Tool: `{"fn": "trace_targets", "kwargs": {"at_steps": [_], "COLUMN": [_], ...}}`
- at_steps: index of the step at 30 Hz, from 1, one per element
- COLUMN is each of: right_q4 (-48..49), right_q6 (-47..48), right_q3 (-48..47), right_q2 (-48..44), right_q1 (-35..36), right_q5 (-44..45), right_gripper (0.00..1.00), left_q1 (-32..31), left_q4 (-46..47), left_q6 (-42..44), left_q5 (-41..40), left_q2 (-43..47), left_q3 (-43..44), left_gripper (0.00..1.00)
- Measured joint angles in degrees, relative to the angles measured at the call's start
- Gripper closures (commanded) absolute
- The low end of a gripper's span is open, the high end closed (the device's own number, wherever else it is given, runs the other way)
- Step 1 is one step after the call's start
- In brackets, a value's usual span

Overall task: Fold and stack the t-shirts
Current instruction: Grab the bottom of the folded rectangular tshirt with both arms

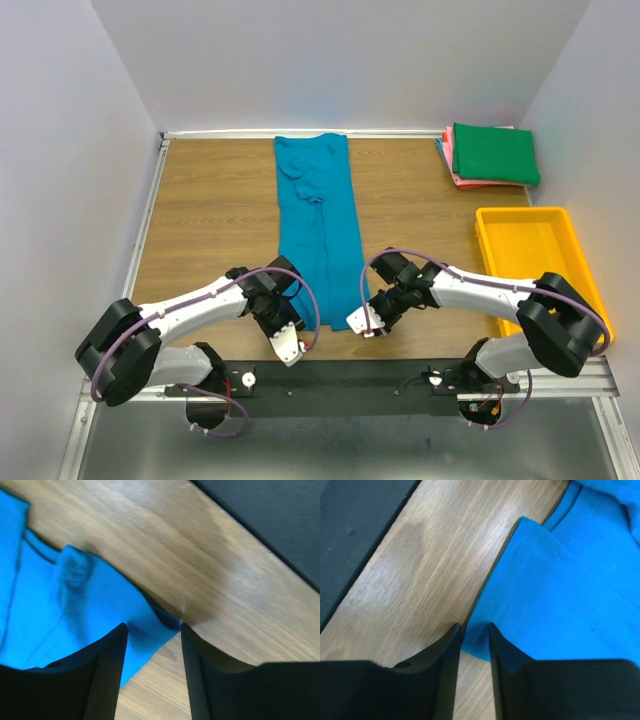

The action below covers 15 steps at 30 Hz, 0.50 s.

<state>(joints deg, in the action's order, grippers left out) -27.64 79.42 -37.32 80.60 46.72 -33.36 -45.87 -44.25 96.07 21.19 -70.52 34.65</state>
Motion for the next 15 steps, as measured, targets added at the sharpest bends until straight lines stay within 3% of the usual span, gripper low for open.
{"fn": "trace_targets", "kwargs": {"at_steps": [1, 2, 3, 5, 9, 15], "right_q4": [0.68, 1.38, 1.9, 2.95, 4.17, 3.72], "right_q6": [-0.07, -0.33, -0.48, -1.99, -5.57, -12.68], "right_q3": [0.15, 0.26, 0.28, 0.24, 0.17, 0.09], "right_q2": [0.07, 0.15, 0.31, 0.81, 0.76, -3.37], "right_q1": [0.13, 0.42, 0.61, 0.94, 1.22, 1.22], "right_q5": [0.0, 0.04, 0.09, 0.11, 0.96, 2.64], "right_gripper": [0.78, 0.83, 0.87, 1.0, 0.99, 1.0], "left_q1": [-0.02, -0.09, -0.13, -0.15, 0.48, 2.21], "left_q4": [1.07, 1.75, 2.4, 3.76, 4.9, 4.96], "left_q6": [-0.09, -0.24, -0.7, -1.95, -4.48, -7.93], "left_q5": [-0.09, -0.2, -0.2, -0.2, 0.79, 3.69], "left_q2": [-0.09, -0.35, -0.79, -1.86, -1.86, 5.38], "left_q3": [-0.13, -0.24, -0.2, 0.13, 0.55, 1.31], "left_gripper": [0.69, 0.86, 0.9, 0.93, 1.0, 1.0]}}
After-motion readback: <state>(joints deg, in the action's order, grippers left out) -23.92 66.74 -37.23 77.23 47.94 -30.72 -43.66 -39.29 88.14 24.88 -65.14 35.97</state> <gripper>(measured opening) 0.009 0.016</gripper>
